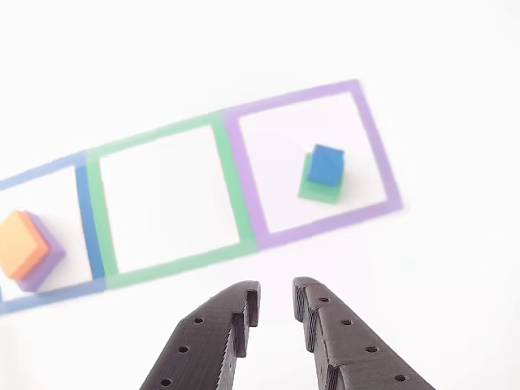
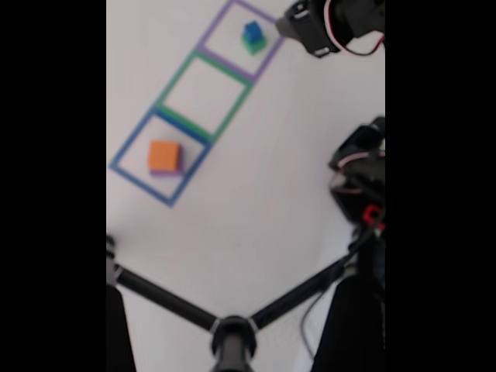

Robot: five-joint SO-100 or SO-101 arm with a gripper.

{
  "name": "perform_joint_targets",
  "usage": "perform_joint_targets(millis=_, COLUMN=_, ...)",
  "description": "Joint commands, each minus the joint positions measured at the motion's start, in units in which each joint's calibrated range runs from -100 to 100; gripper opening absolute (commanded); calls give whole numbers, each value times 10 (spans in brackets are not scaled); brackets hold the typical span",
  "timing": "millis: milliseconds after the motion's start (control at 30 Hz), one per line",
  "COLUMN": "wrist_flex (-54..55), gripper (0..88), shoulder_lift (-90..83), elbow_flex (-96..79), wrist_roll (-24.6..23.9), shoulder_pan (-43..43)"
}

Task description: Tower of hanoi

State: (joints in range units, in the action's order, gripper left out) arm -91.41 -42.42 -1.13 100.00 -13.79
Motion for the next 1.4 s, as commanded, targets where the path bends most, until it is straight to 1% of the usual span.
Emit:
perform_joint_targets(millis=0, wrist_flex=-8, gripper=3, shoulder_lift=-17, elbow_flex=26, wrist_roll=0, shoulder_pan=-28)
perform_joint_targets(millis=167, wrist_flex=6, gripper=11, shoulder_lift=-20, elbow_flex=-5, wrist_roll=0, shoulder_pan=-51)
perform_joint_targets(millis=333, wrist_flex=95, gripper=34, shoulder_lift=-44, elbow_flex=-121, wrist_roll=0, shoulder_pan=-78)
perform_joint_targets(millis=400, wrist_flex=140, gripper=59, shoulder_lift=-51, elbow_flex=-172, wrist_roll=0, shoulder_pan=-86)
perform_joint_targets(millis=533, wrist_flex=243, gripper=119, shoulder_lift=-58, elbow_flex=-274, wrist_roll=0, shoulder_pan=-100)
perform_joint_targets(millis=667, wrist_flex=359, gripper=220, shoulder_lift=-61, elbow_flex=-371, wrist_roll=0, shoulder_pan=-108)
perform_joint_targets(millis=733, wrist_flex=423, gripper=267, shoulder_lift=-60, elbow_flex=-420, wrist_roll=0, shoulder_pan=-110)
perform_joint_targets(millis=833, wrist_flex=542, gripper=312, shoulder_lift=-53, elbow_flex=-502, wrist_roll=0, shoulder_pan=-112)
perform_joint_targets(millis=1000, wrist_flex=696, gripper=336, shoulder_lift=-7, elbow_flex=-585, wrist_roll=0, shoulder_pan=-115)
perform_joint_targets(millis=1167, wrist_flex=880, gripper=376, shoulder_lift=76, elbow_flex=-649, wrist_roll=0, shoulder_pan=-126)
perform_joint_targets(millis=1267, wrist_flex=951, gripper=388, shoulder_lift=114, elbow_flex=-668, wrist_roll=0, shoulder_pan=-133)
perform_joint_targets(millis=1367, wrist_flex=989, gripper=387, shoulder_lift=129, elbow_flex=-689, wrist_roll=0, shoulder_pan=-140)
